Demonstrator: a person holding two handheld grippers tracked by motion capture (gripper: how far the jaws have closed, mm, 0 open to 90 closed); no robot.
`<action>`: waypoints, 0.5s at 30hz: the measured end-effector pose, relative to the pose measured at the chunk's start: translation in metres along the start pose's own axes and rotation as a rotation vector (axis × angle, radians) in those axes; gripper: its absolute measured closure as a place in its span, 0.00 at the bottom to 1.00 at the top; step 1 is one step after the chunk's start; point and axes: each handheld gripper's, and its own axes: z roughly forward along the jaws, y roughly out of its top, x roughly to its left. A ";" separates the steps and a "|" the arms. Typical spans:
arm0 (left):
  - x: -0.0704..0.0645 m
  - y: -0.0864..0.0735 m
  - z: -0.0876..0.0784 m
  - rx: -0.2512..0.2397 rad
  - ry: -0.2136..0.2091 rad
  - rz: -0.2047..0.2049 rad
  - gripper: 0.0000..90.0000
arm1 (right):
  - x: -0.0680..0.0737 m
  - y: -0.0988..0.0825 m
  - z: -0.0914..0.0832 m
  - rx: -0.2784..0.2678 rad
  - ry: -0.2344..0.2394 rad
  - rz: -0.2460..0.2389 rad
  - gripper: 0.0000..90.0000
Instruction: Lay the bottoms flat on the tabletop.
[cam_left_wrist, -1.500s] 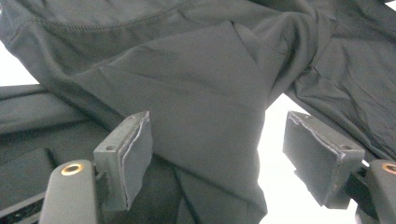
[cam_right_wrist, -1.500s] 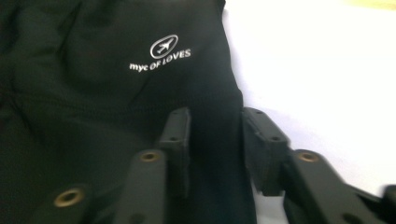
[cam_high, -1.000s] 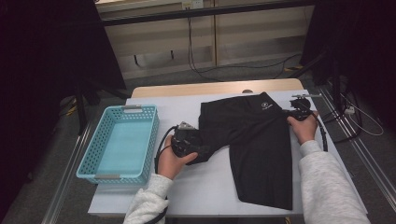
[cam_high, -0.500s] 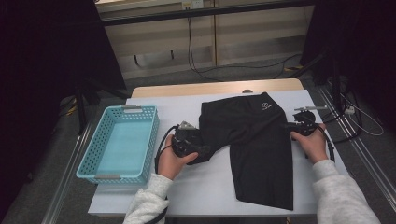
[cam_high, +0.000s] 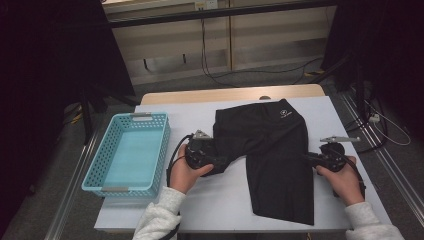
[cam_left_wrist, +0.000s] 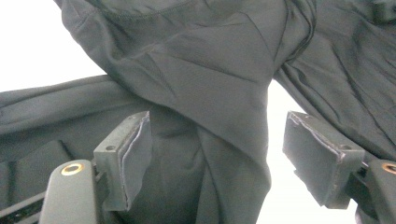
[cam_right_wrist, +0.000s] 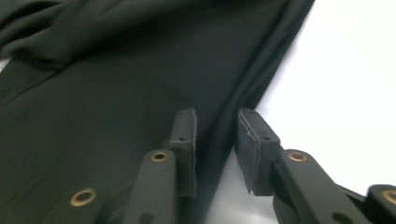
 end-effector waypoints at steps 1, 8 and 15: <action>0.000 0.000 0.000 0.001 0.001 0.003 0.27 | 0.002 -0.002 -0.003 0.007 0.007 0.000 0.84; -0.002 0.001 -0.001 -0.001 0.000 0.012 0.27 | 0.002 -0.010 -0.011 0.030 0.050 0.020 0.99; -0.002 0.001 -0.001 0.001 0.004 0.015 0.27 | -0.024 -0.009 -0.023 0.050 0.009 0.025 1.00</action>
